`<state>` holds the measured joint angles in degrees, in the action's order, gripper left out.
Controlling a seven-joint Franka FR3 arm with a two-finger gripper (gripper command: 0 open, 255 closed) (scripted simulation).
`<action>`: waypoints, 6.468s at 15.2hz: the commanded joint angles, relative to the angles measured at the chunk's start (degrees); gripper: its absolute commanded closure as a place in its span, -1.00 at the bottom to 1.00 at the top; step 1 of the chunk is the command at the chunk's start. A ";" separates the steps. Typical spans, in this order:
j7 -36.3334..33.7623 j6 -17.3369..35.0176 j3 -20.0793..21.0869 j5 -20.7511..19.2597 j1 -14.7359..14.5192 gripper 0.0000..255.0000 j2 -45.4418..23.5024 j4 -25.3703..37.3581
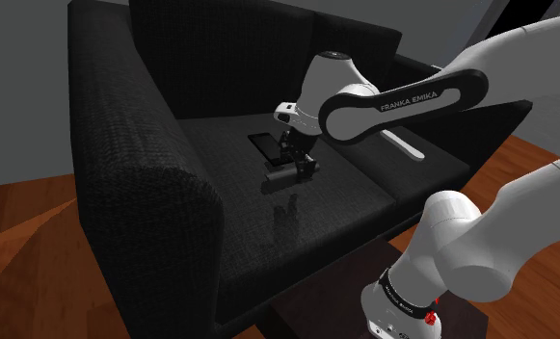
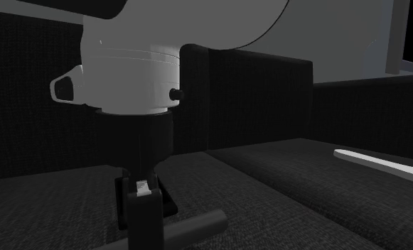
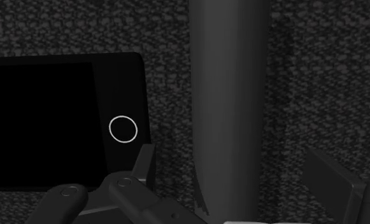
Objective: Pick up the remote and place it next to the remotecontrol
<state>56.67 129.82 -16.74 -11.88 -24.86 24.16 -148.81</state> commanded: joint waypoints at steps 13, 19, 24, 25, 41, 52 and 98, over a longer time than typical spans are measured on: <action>0.01 0.06 0.01 0.01 0.02 1.00 -0.03 -0.02; 0.15 -5.27 0.68 0.32 -0.04 1.00 2.35 2.95; 0.31 -9.55 1.20 0.64 -0.13 1.00 3.85 5.74; 0.34 -10.39 1.30 0.70 -0.15 1.00 4.10 6.33; 9.65 -20.08 -4.44 -5.13 6.73 1.00 19.01 2.34; 24.02 -26.40 -14.79 -14.24 16.47 1.00 29.76 0.37; 59.32 -22.95 -56.89 -35.84 16.35 1.00 27.33 20.88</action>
<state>116.01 106.81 -73.59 -47.69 -8.50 51.49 -127.88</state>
